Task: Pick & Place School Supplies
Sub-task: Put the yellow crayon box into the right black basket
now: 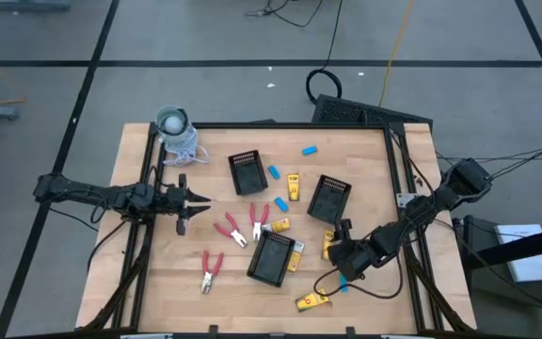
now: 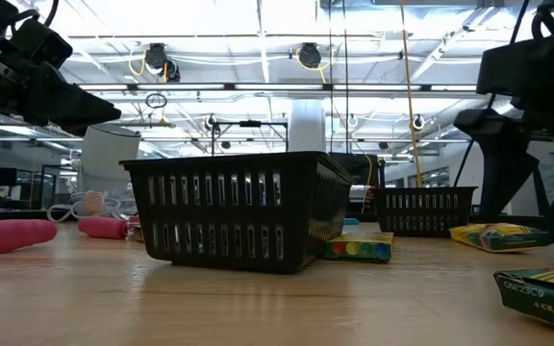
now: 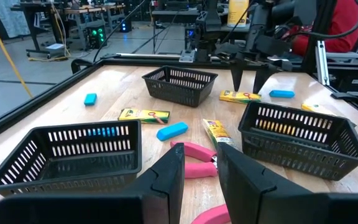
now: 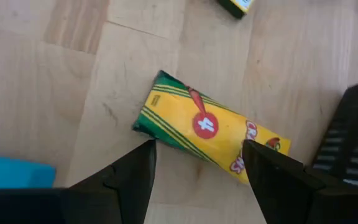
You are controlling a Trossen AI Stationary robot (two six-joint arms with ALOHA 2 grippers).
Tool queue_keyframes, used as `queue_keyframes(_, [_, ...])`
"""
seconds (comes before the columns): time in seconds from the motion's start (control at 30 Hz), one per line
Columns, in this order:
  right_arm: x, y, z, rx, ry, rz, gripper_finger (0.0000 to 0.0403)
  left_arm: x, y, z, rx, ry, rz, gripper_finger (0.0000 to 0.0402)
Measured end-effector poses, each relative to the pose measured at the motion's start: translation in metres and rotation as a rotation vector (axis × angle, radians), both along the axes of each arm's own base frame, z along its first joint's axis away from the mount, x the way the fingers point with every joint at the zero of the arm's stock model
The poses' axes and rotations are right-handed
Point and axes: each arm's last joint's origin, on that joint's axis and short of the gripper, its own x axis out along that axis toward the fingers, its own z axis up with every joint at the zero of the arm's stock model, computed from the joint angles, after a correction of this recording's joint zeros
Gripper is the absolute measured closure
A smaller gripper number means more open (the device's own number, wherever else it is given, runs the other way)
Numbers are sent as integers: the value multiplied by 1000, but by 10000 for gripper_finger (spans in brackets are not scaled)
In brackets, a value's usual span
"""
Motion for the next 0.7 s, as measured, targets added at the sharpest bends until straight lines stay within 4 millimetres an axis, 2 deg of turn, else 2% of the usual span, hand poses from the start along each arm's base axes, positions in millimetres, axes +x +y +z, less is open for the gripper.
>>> queue_keyframes(0.47, [3, 1, 2, -134, -47, 144, 172, 0, 0, 0, 0, 0, 1, 304])
queue_keyframes(0.7, [6, 5, -18, -163, 26, 164, 173, 0, 0, 0, -1, -1, 1, 304])
